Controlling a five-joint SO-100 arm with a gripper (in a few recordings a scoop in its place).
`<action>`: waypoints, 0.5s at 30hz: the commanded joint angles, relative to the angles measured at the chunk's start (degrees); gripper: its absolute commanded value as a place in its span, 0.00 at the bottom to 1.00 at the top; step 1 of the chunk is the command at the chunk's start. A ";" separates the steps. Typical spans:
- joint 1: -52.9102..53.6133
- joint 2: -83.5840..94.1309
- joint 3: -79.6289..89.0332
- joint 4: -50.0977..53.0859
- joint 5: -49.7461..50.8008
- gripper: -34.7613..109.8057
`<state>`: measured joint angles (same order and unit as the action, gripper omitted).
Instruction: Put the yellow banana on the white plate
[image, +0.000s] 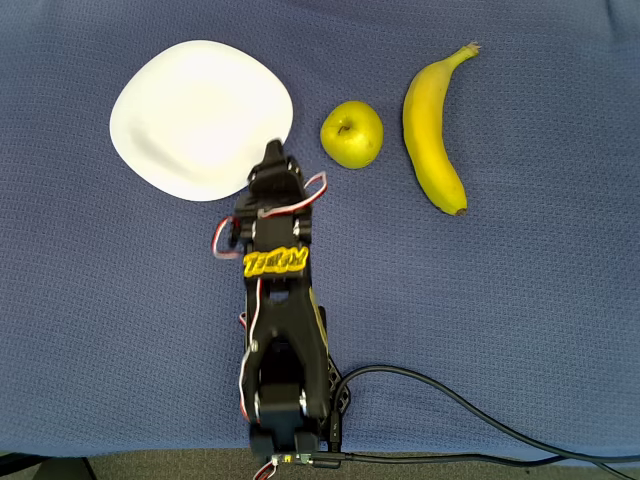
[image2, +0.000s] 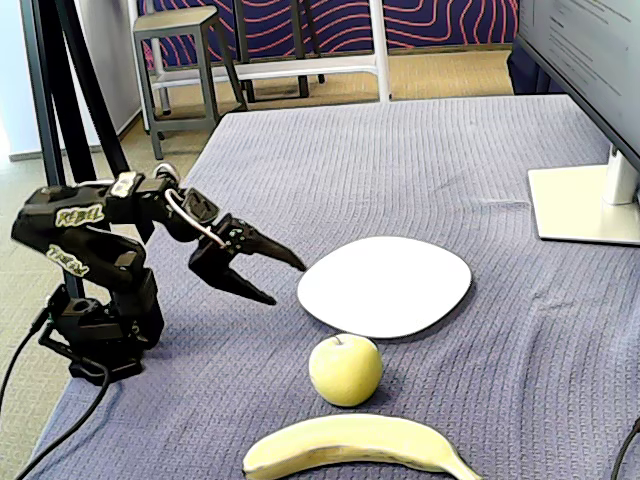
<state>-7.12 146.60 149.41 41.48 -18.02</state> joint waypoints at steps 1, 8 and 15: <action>2.46 -8.70 -9.32 -1.85 -9.49 0.40; 6.77 -24.08 -21.18 -4.13 -27.16 0.40; 7.29 -33.57 -40.17 4.04 -26.98 0.35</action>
<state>-0.18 115.84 121.11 40.61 -45.62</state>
